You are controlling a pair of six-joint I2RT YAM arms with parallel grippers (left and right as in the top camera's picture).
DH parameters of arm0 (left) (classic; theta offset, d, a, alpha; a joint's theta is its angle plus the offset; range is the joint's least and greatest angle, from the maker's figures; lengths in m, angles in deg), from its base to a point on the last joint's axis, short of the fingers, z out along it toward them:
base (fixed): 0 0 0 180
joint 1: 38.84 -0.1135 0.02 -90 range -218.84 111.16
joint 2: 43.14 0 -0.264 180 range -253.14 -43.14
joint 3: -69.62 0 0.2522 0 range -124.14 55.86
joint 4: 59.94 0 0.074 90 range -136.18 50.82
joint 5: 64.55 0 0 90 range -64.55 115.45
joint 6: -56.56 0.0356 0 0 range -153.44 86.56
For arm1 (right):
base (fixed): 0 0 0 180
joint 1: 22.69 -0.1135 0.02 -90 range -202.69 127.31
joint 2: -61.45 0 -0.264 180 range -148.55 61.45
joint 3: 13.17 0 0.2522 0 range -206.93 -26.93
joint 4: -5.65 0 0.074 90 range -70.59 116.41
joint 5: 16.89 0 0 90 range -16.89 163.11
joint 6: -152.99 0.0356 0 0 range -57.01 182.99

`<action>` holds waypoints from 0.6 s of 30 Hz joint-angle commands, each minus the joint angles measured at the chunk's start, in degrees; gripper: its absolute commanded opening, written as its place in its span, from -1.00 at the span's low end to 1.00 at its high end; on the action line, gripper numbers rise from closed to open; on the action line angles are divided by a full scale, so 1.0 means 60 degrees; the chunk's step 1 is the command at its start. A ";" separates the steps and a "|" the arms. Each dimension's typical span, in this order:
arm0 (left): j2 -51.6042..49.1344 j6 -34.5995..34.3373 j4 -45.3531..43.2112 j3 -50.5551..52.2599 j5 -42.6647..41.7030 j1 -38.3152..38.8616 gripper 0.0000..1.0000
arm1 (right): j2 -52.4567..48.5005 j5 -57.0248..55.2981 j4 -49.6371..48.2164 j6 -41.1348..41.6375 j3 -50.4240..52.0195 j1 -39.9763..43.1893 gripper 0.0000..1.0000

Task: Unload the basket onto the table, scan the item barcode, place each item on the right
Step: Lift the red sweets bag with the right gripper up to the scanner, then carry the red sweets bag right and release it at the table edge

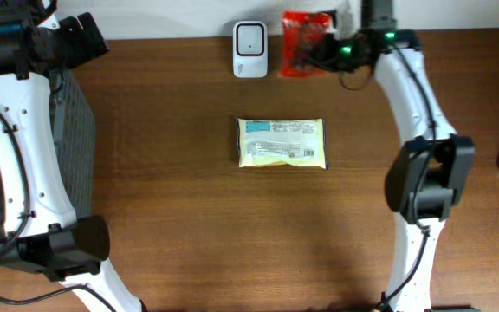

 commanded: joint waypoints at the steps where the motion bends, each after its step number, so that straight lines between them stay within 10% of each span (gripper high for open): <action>1: -0.0066 0.0157 -0.0018 -0.0117 0.0102 -0.0040 0.98 | 0.0146 -0.2142 -0.0652 0.1049 -0.0179 -0.0984 -0.92; 18: -0.0066 0.0157 -0.0015 -0.0113 0.0102 -0.0040 0.98 | -0.0820 -0.4386 -0.3544 0.1082 -0.0204 -0.2375 -0.92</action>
